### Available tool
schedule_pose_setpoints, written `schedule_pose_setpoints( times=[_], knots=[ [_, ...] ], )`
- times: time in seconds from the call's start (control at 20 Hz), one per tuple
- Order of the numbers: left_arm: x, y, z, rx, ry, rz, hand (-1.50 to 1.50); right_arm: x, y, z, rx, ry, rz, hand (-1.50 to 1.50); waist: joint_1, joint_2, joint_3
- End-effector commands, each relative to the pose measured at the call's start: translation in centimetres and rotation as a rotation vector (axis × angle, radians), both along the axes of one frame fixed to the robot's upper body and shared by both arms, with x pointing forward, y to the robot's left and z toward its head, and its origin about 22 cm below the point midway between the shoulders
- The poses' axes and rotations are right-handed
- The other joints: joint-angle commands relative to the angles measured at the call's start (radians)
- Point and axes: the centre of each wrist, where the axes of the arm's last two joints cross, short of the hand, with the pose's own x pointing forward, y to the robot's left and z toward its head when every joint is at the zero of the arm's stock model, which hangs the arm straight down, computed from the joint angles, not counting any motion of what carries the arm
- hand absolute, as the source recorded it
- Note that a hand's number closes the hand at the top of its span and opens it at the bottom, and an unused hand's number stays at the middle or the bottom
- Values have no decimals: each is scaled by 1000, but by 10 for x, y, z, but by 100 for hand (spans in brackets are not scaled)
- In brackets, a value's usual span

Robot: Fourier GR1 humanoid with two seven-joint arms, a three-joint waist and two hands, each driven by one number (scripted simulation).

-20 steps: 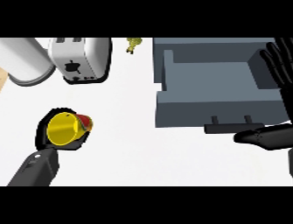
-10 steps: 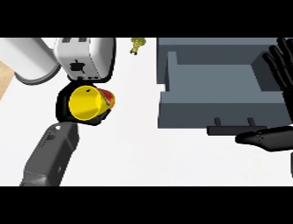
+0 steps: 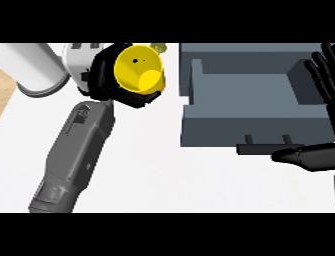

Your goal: Pick up the cup, place it into the drawer and close the drawer

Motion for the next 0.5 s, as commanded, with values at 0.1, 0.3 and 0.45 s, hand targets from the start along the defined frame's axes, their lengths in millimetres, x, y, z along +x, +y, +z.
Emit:
schedule_pose_setpoints(
  times=[0.1, 0.3, 0.45],
  knots=[
    [17, -65, 85, 71, -14, -2, 150, 6, 2, 8, 2, -6, 4, -150, -22, 6, 0],
    [18, -85, 107, 106, 21, 2, 150, 8, 2, -1, -23, -9, -10, -150, -15, 7, 0],
    [28, -106, 128, 137, 92, 49, 150, 5, 7, 4, 3, -7, 26, -150, -42, 13, 0]
  ],
)
